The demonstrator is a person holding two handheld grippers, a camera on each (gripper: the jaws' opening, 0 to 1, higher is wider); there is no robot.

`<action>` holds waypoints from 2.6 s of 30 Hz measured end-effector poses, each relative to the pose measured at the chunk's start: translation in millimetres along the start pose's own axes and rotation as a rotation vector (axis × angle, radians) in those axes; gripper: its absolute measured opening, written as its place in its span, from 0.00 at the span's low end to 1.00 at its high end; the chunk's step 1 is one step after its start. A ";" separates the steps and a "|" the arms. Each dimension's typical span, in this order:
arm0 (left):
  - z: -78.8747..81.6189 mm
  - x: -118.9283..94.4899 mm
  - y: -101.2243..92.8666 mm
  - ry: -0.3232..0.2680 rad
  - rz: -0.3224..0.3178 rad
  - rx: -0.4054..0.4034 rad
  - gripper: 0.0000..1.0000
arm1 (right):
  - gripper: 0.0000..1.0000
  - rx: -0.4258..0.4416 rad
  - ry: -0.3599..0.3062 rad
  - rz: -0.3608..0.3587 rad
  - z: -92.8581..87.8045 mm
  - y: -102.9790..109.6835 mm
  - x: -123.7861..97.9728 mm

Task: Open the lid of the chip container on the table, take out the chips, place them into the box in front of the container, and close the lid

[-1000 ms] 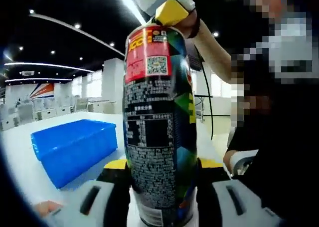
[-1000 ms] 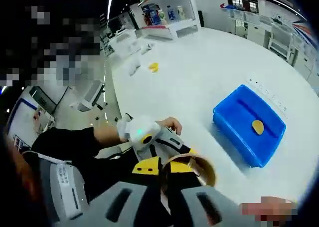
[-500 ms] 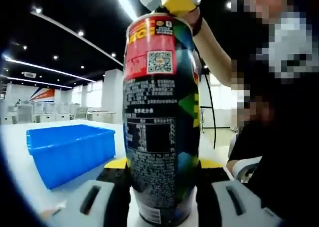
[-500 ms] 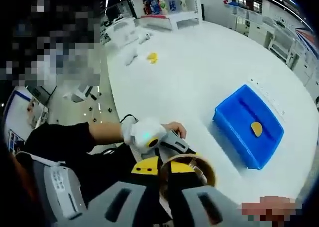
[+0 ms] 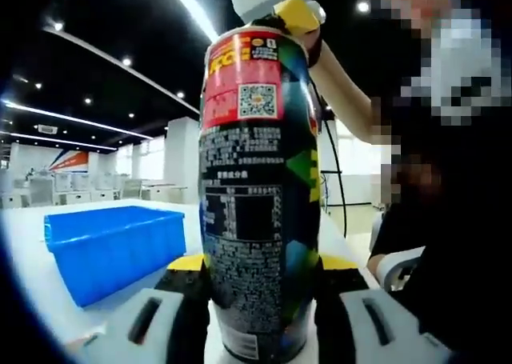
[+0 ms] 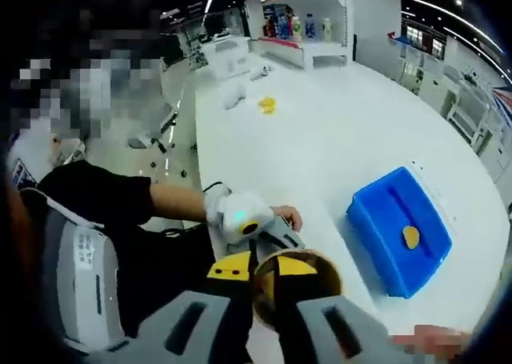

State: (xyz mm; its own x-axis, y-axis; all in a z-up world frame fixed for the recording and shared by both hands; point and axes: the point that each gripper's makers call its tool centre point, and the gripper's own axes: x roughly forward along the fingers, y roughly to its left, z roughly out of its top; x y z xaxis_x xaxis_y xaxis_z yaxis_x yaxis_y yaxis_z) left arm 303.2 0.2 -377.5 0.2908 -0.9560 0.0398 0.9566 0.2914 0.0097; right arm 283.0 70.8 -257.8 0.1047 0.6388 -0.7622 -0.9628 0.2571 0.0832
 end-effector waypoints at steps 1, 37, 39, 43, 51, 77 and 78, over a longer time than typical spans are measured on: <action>0.0 -0.1 0.2 -0.002 0.000 0.000 0.52 | 0.09 -0.009 -0.013 0.000 -1.1 0.9 -0.8; 0.6 -0.9 -3.6 -0.020 -0.012 -0.004 0.52 | 0.44 0.095 -0.994 -1.128 -109.1 -158.0 -277.0; 0.6 -0.9 -3.6 -0.021 -0.012 -0.004 0.52 | 0.46 0.117 -0.994 -1.165 -127.1 -165.4 -275.1; 0.7 -0.6 -3.7 -0.022 -0.013 -0.003 0.52 | 0.53 0.165 -0.998 -1.202 -157.2 -178.0 -265.0; 0.9 -0.3 -3.6 -0.025 -0.014 -0.002 0.52 | 0.67 0.289 -0.992 -1.225 -214.9 -200.6 -225.9; 0.5 0.9 -3.3 -0.037 -0.019 0.001 0.53 | 0.83 0.521 -0.734 -1.194 -322.6 -236.2 -95.7; 0.5 1.0 -3.4 -0.038 -0.019 0.000 0.53 | 0.83 0.521 -0.734 -1.188 -322.2 -236.5 -93.8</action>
State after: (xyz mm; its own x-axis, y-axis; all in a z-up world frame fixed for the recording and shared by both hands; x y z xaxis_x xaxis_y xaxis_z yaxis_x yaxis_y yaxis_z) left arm 300.3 -1.7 -377.0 0.2715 -0.9593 0.0772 0.9619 0.2731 0.0112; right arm 420.6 -283.6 -412.8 0.9960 0.0477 -0.0758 -0.0482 0.9988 -0.0041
